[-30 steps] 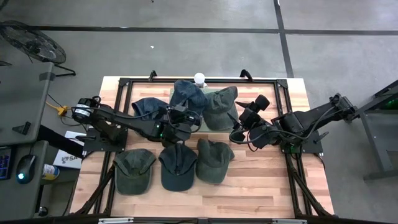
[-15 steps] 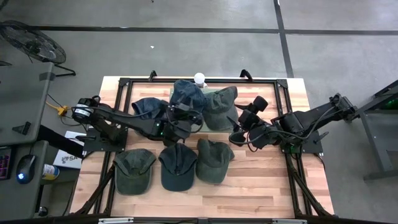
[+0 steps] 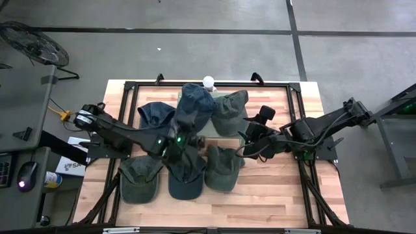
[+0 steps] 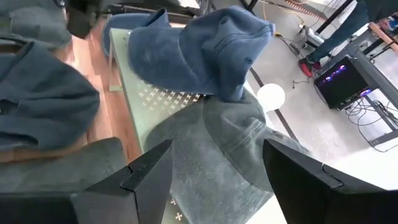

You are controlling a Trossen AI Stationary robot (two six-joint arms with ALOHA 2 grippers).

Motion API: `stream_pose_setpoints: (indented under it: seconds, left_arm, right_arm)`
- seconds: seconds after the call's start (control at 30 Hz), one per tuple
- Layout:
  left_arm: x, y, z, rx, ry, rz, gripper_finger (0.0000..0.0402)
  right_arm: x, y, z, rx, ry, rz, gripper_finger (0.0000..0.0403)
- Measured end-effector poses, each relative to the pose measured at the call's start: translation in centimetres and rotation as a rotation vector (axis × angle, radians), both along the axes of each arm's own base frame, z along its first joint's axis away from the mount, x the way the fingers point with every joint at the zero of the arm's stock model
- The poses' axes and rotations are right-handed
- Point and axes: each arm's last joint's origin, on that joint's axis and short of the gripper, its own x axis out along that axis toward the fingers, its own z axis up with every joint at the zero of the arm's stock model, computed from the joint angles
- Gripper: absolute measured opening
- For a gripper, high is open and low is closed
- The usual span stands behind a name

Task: Pick & Place hat
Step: Stack the right gray cap on the top of the gray cap on the shelf

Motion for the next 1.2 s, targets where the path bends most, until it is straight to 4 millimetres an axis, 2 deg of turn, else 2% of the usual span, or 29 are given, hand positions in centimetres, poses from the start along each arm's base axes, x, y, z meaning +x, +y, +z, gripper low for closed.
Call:
stream_pose_setpoints:
  seconds: [0.07, 0.17, 0.33, 0.43, 0.6, 0.73, 1.03, 1.2]
  left_arm:
    - [-1.2, -1.0, -0.9, 0.018, 0.071, -0.033, 0.0168]
    - [-3.5, -2.0, -1.7, -0.011, 0.085, -0.078, 0.0168]
    - [-7.6, -2.0, -1.2, -0.180, -0.030, -0.087, 0.0168]
    - [-9.2, -1.9, -0.8, -0.271, -0.048, -0.075, 0.0168]
    - [-10.0, -1.7, -0.9, -0.406, -0.031, -0.035, 0.0168]
    - [-10.1, -1.9, -1.0, -0.444, -0.060, -0.025, 0.0168]
    - [-12.2, -3.6, -3.1, -0.460, -0.161, -0.069, 0.0168]
    - [-13.6, -5.0, -4.0, -0.460, -0.324, -0.148, 0.0168]
  right_arm:
    - [0.2, 0.1, -0.2, -0.003, 0.008, 0.000, 0.0238]
    - [0.3, 0.1, -0.3, 0.003, 0.013, 0.006, 0.0238]
    - [0.2, 0.4, -0.3, 0.012, 0.008, 0.014, 0.0238]
    - [0.2, 0.4, -0.3, 0.025, -0.001, 0.007, 0.0238]
    - [0.4, 0.5, -0.4, 0.051, 0.005, 0.025, 0.0238]
    - [1.0, 1.0, -1.2, 0.095, 0.050, 0.072, 0.0238]
    - [3.6, 3.4, -5.2, 0.240, 0.241, 0.195, 0.0236]
    - [4.6, 5.3, -7.9, 0.271, 0.356, 0.256, 0.0236]
